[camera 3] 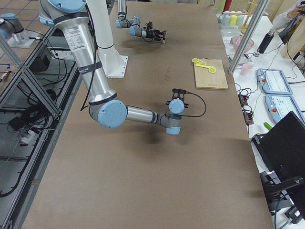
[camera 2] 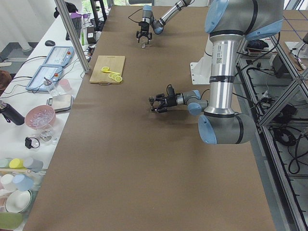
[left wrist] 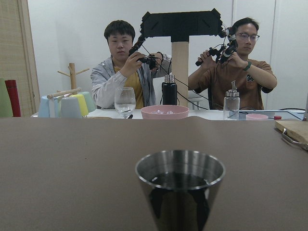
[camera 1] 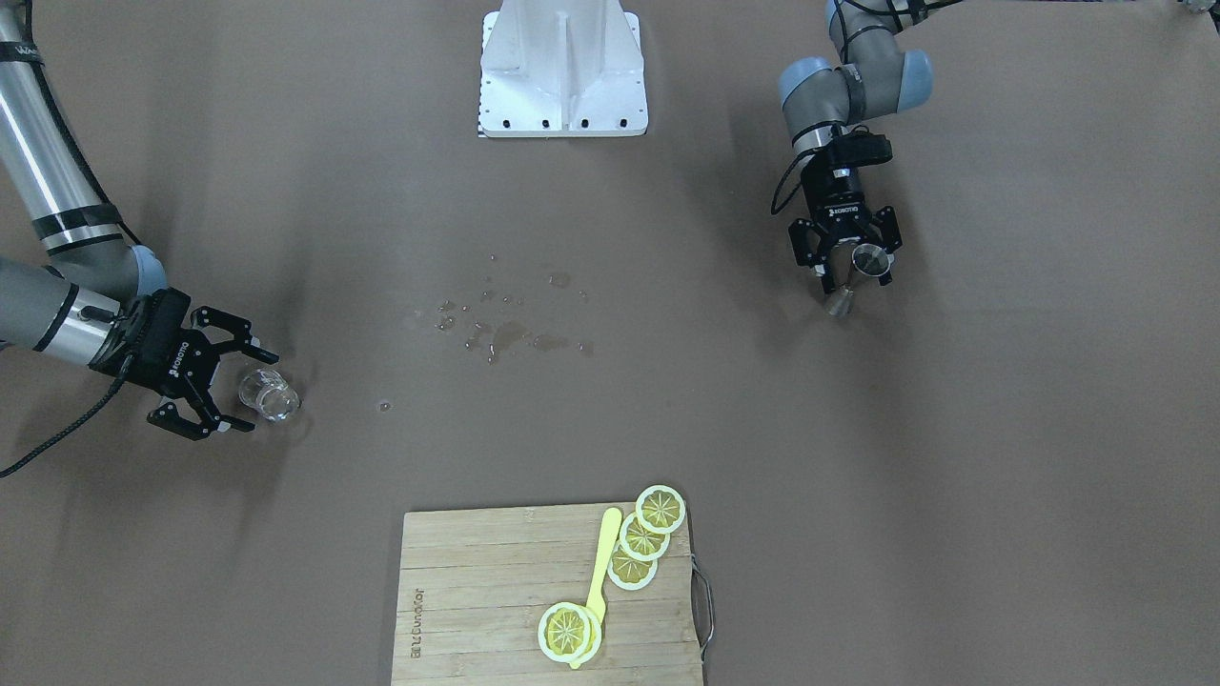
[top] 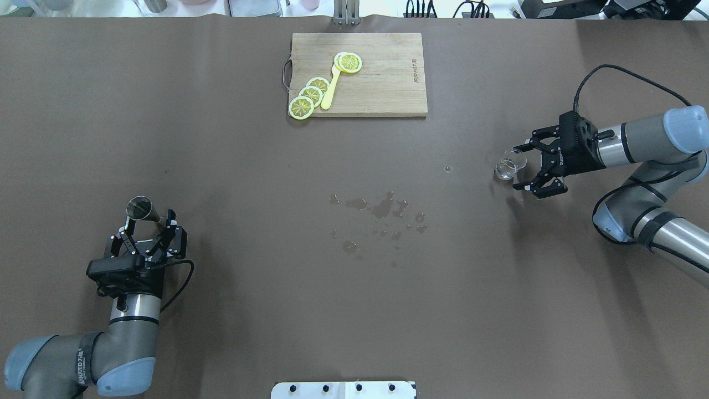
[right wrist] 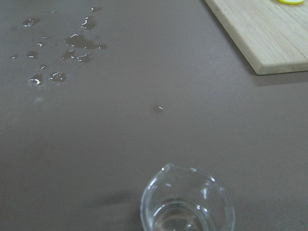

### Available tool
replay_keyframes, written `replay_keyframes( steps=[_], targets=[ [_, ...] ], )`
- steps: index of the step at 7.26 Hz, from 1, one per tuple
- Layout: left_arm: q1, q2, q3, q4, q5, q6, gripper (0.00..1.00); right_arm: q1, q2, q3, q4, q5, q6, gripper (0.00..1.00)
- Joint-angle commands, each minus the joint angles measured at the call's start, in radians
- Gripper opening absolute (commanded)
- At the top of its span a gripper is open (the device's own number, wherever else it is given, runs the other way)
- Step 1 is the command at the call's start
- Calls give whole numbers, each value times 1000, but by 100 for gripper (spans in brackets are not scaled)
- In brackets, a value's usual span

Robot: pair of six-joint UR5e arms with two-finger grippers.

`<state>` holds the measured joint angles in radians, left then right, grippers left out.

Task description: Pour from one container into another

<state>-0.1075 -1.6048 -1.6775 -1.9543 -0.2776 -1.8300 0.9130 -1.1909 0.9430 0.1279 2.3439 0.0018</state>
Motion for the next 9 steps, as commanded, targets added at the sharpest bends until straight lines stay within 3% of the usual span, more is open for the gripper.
replay_keyframes(
  steps=[1, 3, 5, 7, 8, 9],
  targets=[
    [-9, 0, 1, 0, 0, 0, 71, -8, 11, -10, -1, -8, 3, 95],
    [-8, -3, 1, 0, 0, 0, 66, -17, 16, -20, -1, -15, 6, 95],
    [-8, -3, 5, 0, 0, 0, 56, -19, 17, -20, -1, -15, 24, 94],
    [-6, -24, 31, 6, -2, 8, 30, -20, 17, -20, -1, -15, 43, 94],
    [-6, -26, 32, 8, -2, 14, 22, -20, 19, -20, -1, -15, 47, 94],
    [-11, -24, 27, 0, -2, 35, 3, -20, 19, -20, -1, -15, 47, 93]
  ],
)
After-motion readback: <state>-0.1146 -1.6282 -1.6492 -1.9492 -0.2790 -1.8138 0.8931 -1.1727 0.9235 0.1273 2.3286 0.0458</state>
